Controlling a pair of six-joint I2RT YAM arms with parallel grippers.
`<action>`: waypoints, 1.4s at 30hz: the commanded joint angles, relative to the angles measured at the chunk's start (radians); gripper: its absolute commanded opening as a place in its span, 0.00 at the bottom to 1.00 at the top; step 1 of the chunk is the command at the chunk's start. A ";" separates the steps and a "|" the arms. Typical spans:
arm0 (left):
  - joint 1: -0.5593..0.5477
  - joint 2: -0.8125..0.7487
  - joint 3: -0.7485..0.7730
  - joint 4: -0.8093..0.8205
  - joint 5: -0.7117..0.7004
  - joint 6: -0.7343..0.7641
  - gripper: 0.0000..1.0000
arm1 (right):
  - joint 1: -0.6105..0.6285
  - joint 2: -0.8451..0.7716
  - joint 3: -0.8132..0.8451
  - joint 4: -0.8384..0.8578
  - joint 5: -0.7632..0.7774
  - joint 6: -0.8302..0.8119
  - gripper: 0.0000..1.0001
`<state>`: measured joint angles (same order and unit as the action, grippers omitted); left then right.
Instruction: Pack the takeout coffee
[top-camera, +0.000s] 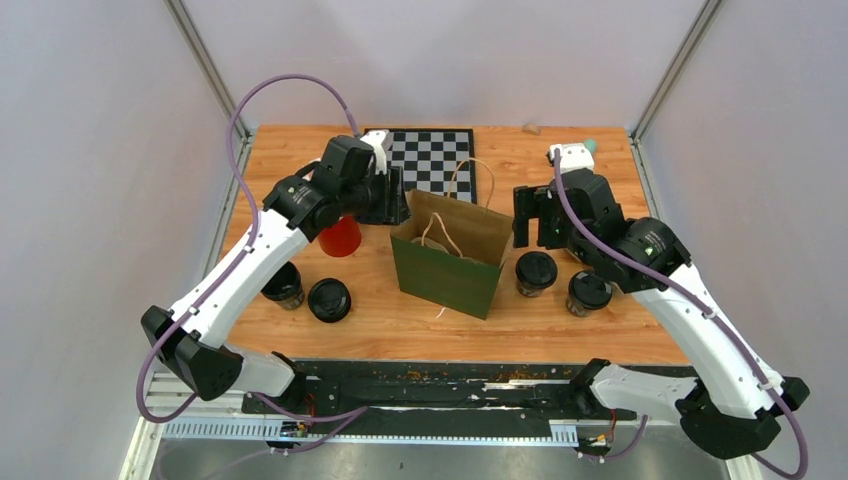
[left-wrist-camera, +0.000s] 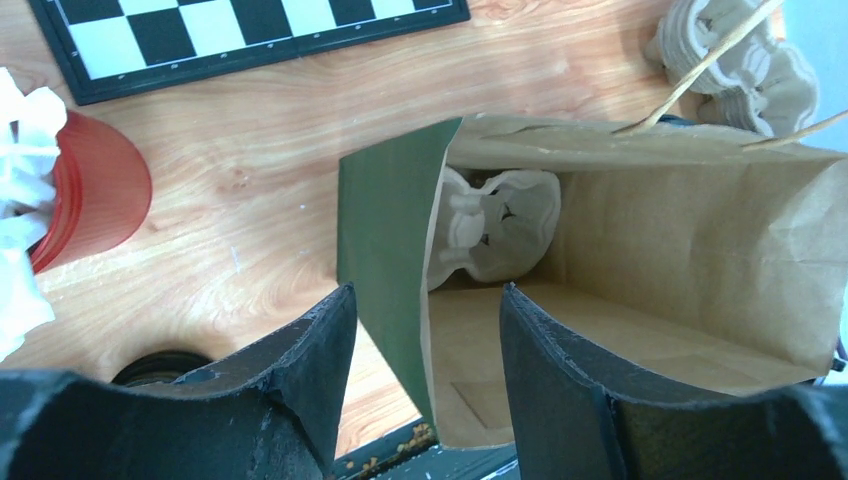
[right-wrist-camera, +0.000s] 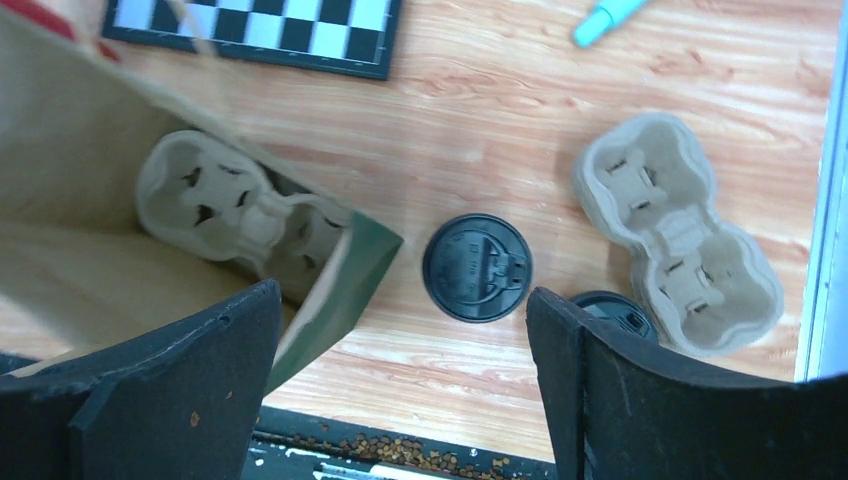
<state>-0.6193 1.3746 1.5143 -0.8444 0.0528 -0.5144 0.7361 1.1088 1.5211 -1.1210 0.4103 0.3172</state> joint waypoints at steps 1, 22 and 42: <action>0.015 -0.034 0.038 -0.027 -0.030 0.068 0.63 | -0.127 -0.038 -0.084 0.105 -0.059 0.008 0.92; 0.057 0.123 0.262 -0.237 -0.038 0.095 0.66 | -0.587 0.081 -0.319 0.247 -0.413 -0.060 0.82; 0.092 0.101 0.252 -0.175 0.022 0.056 0.71 | -0.589 0.069 -0.405 0.336 -0.521 -0.061 0.74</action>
<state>-0.5510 1.4761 1.6814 -0.9852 0.0837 -0.4904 0.1478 1.1568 1.0767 -0.8093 -0.0914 0.2779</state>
